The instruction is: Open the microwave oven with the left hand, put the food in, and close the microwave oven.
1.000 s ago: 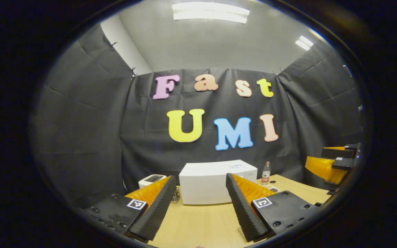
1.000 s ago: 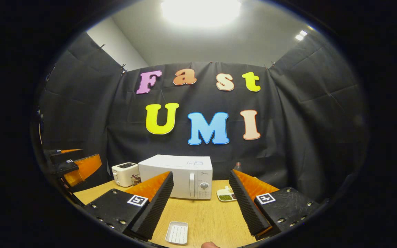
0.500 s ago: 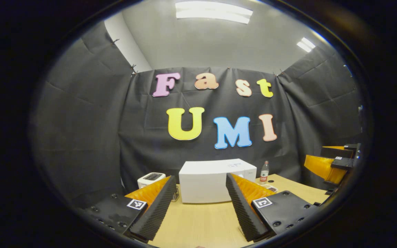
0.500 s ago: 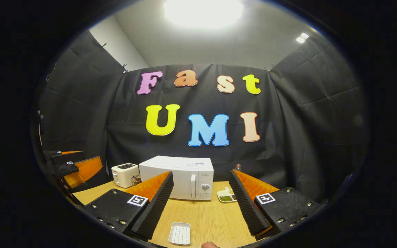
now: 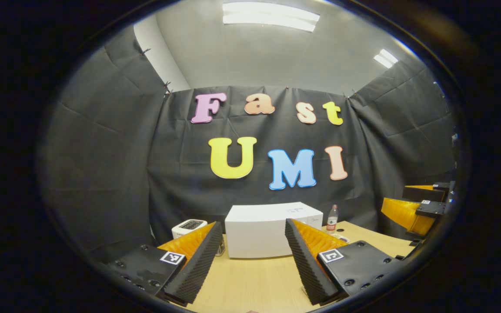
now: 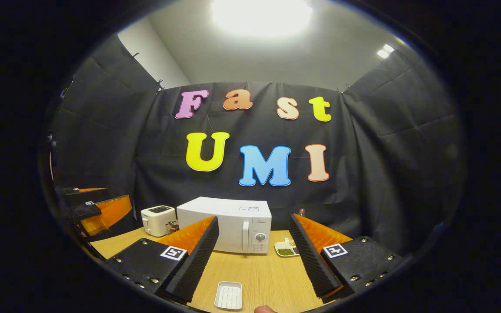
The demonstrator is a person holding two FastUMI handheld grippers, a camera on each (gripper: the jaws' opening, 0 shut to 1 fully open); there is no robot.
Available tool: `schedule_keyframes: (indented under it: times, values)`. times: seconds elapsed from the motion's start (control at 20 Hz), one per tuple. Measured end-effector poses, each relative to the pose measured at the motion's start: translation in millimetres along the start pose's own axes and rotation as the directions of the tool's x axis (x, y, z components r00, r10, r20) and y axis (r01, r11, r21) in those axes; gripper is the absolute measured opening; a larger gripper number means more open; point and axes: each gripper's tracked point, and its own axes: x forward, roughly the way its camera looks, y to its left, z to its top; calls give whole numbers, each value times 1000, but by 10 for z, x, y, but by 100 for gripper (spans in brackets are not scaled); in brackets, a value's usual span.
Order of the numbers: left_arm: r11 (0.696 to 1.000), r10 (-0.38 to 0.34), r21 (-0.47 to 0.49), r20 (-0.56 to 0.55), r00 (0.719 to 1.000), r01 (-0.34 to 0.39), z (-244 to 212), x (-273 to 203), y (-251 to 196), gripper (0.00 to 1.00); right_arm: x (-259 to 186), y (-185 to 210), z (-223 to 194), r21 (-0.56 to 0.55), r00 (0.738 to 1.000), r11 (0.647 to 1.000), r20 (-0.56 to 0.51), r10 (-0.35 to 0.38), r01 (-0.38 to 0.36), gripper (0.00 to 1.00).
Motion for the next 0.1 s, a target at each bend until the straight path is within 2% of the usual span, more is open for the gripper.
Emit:
schedule_keyframes:
  times: [0.1]
  values:
    - [1000, 5, -3, 5, 1000, -5, 10, 9, 40, 96, -2, 10, -4, -4, 1000, 1000, -2, 0, 0, 98]
